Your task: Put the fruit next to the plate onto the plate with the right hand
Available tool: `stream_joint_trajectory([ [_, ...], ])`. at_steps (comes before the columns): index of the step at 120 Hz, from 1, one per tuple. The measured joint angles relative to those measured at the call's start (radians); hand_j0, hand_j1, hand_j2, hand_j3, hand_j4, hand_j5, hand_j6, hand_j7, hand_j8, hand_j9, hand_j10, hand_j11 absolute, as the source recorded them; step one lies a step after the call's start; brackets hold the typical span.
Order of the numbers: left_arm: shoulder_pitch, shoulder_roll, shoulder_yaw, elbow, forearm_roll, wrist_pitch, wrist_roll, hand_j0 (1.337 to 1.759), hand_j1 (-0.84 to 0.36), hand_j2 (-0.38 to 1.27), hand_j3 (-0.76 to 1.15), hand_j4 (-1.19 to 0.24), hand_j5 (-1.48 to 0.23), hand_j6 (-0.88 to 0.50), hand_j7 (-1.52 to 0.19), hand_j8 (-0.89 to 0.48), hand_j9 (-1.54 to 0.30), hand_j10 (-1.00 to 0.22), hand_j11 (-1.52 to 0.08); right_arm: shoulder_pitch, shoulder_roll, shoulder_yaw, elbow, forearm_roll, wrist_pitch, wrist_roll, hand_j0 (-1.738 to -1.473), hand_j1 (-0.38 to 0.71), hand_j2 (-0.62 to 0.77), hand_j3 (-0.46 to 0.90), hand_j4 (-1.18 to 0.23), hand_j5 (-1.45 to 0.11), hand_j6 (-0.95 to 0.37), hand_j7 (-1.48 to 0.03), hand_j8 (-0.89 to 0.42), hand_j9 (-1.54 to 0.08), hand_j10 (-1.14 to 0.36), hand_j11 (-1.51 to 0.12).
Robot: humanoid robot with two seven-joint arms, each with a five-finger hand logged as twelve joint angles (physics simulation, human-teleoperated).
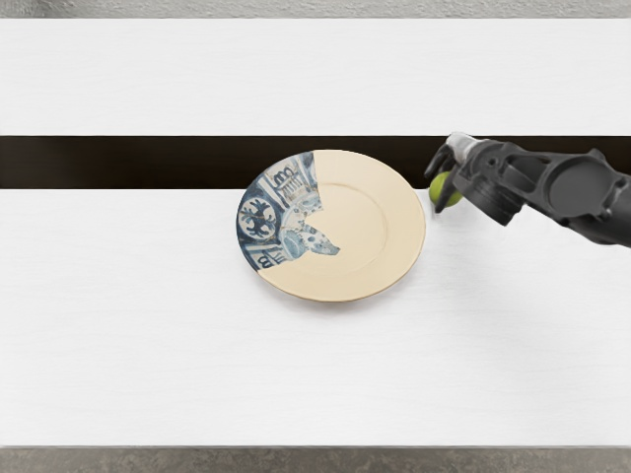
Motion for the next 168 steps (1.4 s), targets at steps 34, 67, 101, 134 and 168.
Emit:
stream_joint_trajectory([
  [34,0.0,0.0,0.0,0.0,0.0,0.0,0.0,1.658,0.34,0.0,0.0,-0.01,-0.01,-0.01,-0.01,-0.01,-0.01,-0.01,-0.01,0.053,0.007,0.075,0.006,0.003,0.044,0.0,-1.654,0.29,0.5,0.0,-0.76,-1.1,-0.56,-1.04,-0.37,-1.09,-0.53,-1.08],
  [67,0.0,0.0,0.0,0.0,0.0,0.0,0.0,1.658,0.34,0.0,0.0,-0.01,-0.01,-0.01,-0.01,-0.01,-0.01,-0.01,-0.01,0.075,0.089,0.142,0.058,0.004,0.08,0.0,-1.653,0.32,0.53,0.0,-0.76,-1.13,-0.54,-1.05,-0.34,-1.1,-0.51,-1.09],
  [101,0.0,0.0,0.0,0.0,0.0,0.0,0.0,1.658,0.34,0.0,0.0,-0.01,-0.01,-0.01,-0.01,-0.01,-0.01,-0.01,-0.01,0.064,0.13,0.176,0.178,-0.003,0.02,0.001,-1.656,0.18,0.36,0.0,-0.56,-0.85,-0.48,-0.77,-0.31,-0.82,-0.44,-0.82],
  [134,0.0,0.0,0.0,0.0,0.0,0.0,0.0,1.658,0.34,0.0,0.0,-0.01,-0.01,-0.01,-0.01,-0.01,-0.01,-0.01,-0.01,-0.051,0.083,0.343,0.191,-0.007,-0.029,0.001,-1.658,-0.2,0.09,0.0,-0.15,-0.23,-0.13,-0.21,-0.09,-0.22,-0.12,-0.22],
  [168,0.0,0.0,0.0,0.0,0.0,0.0,0.0,1.658,0.34,0.0,0.0,-0.01,-0.01,-0.01,-0.01,-0.01,-0.01,-0.01,-0.01,-0.24,-0.057,0.643,0.229,-0.006,0.052,0.001,-1.658,-0.31,0.02,0.0,-0.04,-0.06,-0.03,-0.05,-0.02,-0.06,-0.03,-0.06],
])
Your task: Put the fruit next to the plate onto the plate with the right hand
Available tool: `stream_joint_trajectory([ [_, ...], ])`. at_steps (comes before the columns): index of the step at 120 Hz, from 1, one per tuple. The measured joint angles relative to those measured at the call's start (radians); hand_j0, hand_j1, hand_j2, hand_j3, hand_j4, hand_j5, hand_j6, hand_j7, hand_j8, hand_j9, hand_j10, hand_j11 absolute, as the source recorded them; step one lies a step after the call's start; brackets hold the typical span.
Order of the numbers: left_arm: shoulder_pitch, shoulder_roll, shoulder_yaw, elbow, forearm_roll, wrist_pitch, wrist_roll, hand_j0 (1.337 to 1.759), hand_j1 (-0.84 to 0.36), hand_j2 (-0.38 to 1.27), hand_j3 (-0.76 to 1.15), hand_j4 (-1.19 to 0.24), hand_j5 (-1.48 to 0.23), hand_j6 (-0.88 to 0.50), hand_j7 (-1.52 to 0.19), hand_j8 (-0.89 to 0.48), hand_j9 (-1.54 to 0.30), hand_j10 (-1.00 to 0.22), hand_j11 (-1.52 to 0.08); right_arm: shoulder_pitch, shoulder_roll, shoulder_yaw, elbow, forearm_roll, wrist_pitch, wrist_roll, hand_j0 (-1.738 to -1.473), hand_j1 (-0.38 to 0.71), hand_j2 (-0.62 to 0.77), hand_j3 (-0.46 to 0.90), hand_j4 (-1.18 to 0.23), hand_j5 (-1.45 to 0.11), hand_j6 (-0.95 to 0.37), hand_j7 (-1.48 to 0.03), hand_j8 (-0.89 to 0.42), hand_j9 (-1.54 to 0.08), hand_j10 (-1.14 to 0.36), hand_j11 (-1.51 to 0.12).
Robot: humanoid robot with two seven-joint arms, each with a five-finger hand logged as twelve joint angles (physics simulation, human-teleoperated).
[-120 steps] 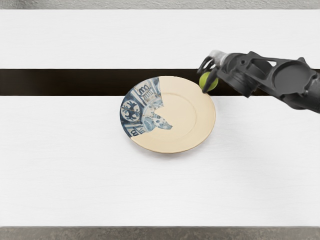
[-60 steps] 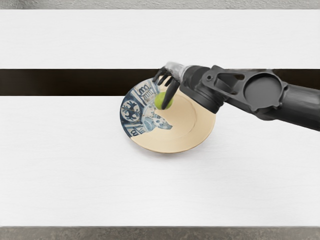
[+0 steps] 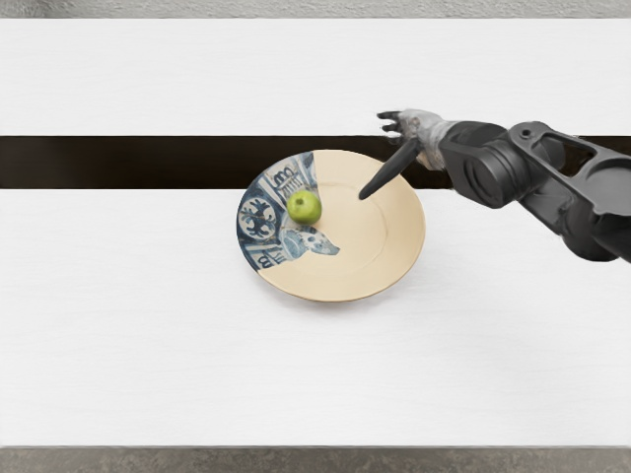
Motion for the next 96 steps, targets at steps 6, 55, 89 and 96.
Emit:
stream_joint_trajectory([
  [6,0.0,0.0,0.0,0.0,0.0,0.0,0.0,1.658,0.34,0.0,0.0,-0.01,-0.01,-0.01,-0.01,-0.01,-0.01,-0.01,-0.01,-0.035,-0.024,0.058,0.007,0.001,0.071,0.0,-1.658,-0.32,0.02,0.0,-0.03,-0.05,-0.03,-0.04,-0.02,-0.04,-0.02,-0.04],
  [55,0.0,0.0,0.0,0.0,0.0,0.0,0.0,1.658,0.34,0.0,0.0,-0.01,-0.01,-0.01,-0.01,-0.01,-0.01,-0.01,-0.01,-0.298,-0.182,0.44,-0.033,0.005,0.712,0.353,-1.658,-0.35,0.0,0.0,0.0,-0.01,0.0,-0.01,0.0,-0.01,0.0,-0.01],
  [89,0.0,0.0,0.0,0.0,0.0,0.0,0.0,1.658,0.34,0.0,0.0,-0.01,-0.01,-0.01,-0.01,-0.01,-0.01,-0.01,-0.01,-0.48,-0.192,0.487,-0.111,0.1,0.77,0.649,-1.658,-0.35,0.0,0.0,0.0,0.0,0.0,0.0,0.0,0.0,0.0,0.0],
  [96,0.0,0.0,0.0,0.0,0.0,0.0,0.0,1.658,0.34,0.0,0.0,-0.01,-0.01,-0.01,-0.01,-0.01,-0.01,-0.01,-0.01,-0.506,-0.194,0.491,-0.116,0.103,0.785,0.681,-1.658,-0.35,0.0,0.0,0.0,0.0,0.0,0.0,0.0,0.0,0.0,0.0],
])
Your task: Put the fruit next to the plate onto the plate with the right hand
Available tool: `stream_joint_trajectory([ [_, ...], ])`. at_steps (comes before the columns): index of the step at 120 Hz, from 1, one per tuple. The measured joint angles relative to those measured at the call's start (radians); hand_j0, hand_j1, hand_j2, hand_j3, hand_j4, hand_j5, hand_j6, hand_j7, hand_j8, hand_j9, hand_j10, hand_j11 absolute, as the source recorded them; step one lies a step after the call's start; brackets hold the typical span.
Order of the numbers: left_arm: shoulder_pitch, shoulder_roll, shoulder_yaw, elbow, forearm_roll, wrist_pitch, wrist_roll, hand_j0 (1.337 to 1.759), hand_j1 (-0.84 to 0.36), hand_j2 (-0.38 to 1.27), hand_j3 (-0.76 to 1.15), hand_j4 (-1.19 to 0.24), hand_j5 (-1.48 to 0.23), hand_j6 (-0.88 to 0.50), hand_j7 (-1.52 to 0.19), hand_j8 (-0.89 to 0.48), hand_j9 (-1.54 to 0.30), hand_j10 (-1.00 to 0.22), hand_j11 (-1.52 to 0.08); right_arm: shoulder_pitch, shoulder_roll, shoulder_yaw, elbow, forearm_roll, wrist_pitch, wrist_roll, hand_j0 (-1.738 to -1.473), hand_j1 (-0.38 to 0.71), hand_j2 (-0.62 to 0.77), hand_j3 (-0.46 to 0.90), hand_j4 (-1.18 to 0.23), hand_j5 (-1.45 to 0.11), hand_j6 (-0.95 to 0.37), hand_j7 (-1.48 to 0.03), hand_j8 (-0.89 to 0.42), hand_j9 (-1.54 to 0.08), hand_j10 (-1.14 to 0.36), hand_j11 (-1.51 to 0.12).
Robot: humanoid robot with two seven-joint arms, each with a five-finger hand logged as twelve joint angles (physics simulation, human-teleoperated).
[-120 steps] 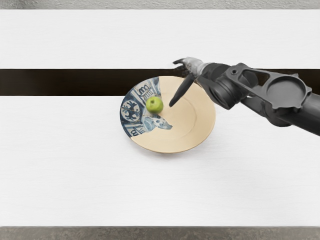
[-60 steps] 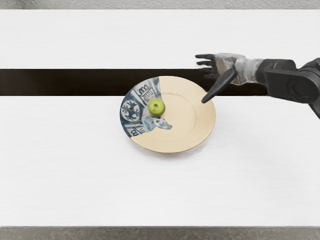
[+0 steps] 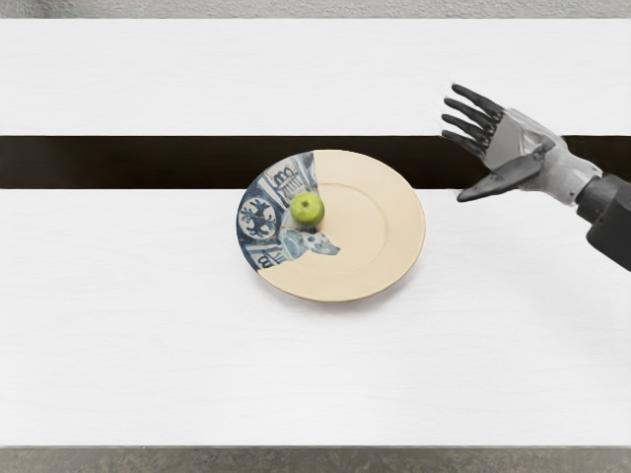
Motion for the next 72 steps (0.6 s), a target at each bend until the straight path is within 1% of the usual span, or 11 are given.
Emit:
stream_joint_trajectory([
  [9,0.0,0.0,0.0,0.0,0.0,0.0,0.0,1.658,0.34,0.0,0.0,-0.01,-0.01,-0.01,-0.01,-0.01,-0.01,-0.01,-0.01,-0.025,-0.007,0.006,-0.011,0.003,0.021,0.025,-1.658,-0.35,0.0,0.0,0.0,0.0,0.0,0.0,0.0,0.0,0.0,0.0],
  [22,0.0,0.0,0.0,0.0,0.0,0.0,0.0,1.658,0.34,0.0,0.0,-0.01,-0.01,-0.01,-0.01,-0.01,-0.01,-0.01,-0.01,-0.04,-0.03,0.01,-0.05,0.009,0.034,0.04,-1.658,-0.35,0.0,0.0,0.0,0.0,0.0,0.0,0.0,0.0,0.0,0.0],
  [35,0.0,0.0,0.0,0.0,0.0,0.0,0.0,1.658,0.34,0.0,0.0,-0.01,-0.01,-0.01,-0.01,-0.01,-0.01,-0.01,-0.01,-0.046,-0.043,0.01,-0.122,0.016,0.038,0.045,-1.658,-0.35,0.0,0.0,0.0,0.0,0.0,0.0,0.0,0.0,0.0,0.0],
  [43,0.0,0.0,0.0,0.0,0.0,0.0,0.0,1.658,0.34,0.0,0.0,-0.01,-0.01,-0.01,-0.01,-0.01,-0.01,-0.01,-0.01,-0.05,-0.052,0.009,-0.151,0.018,0.039,0.047,-1.658,-0.35,0.0,0.0,0.0,0.0,0.0,0.0,0.0,0.0,0.0,0.0],
  [72,-0.001,0.0,0.0,-0.001,0.0,0.0,0.0,1.658,0.34,0.0,0.0,-0.01,-0.01,-0.01,-0.01,-0.01,-0.01,-0.01,-0.01,-0.062,-0.073,-0.001,-0.179,0.019,0.04,0.046,-1.658,-0.35,0.0,0.0,0.0,0.0,0.0,0.0,0.0,0.0,0.0,0.0],
])
